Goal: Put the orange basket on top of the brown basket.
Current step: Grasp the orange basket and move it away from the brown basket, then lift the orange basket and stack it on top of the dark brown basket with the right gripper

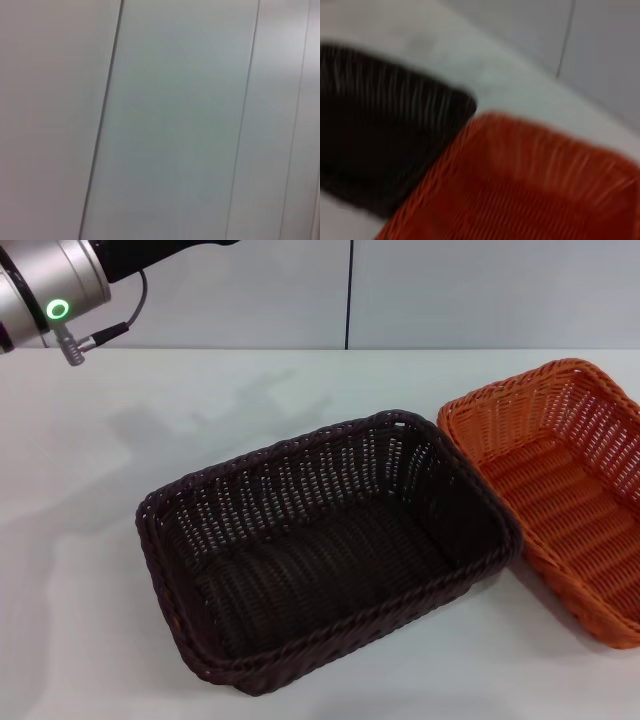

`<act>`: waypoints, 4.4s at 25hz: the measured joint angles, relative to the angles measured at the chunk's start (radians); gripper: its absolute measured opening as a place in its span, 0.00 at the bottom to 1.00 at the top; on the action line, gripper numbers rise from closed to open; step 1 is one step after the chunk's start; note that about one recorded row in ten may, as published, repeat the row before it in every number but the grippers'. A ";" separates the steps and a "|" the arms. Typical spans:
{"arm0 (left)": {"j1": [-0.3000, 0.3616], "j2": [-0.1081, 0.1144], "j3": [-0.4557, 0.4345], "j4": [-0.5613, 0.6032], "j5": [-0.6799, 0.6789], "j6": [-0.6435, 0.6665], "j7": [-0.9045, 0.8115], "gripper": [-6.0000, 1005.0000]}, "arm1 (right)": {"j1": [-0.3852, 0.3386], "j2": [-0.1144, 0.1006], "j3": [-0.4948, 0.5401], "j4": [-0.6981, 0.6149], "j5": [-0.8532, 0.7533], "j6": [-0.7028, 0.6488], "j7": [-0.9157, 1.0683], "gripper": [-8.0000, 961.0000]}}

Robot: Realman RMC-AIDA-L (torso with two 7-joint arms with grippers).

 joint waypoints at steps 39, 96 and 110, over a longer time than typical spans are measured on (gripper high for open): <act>-0.003 0.007 -0.012 -0.016 -0.044 0.032 -0.103 0.84 | 0.109 0.204 -0.489 -0.091 -0.083 -0.479 -0.031 0.69; -0.014 0.026 -0.021 0.086 -0.044 0.061 -0.094 0.84 | 0.089 0.056 -0.046 0.081 -0.288 -0.057 -0.141 0.27; -0.017 0.031 -0.112 0.098 -0.044 0.058 -0.092 0.84 | -0.013 0.012 0.308 -0.049 -0.196 -0.213 -0.109 0.17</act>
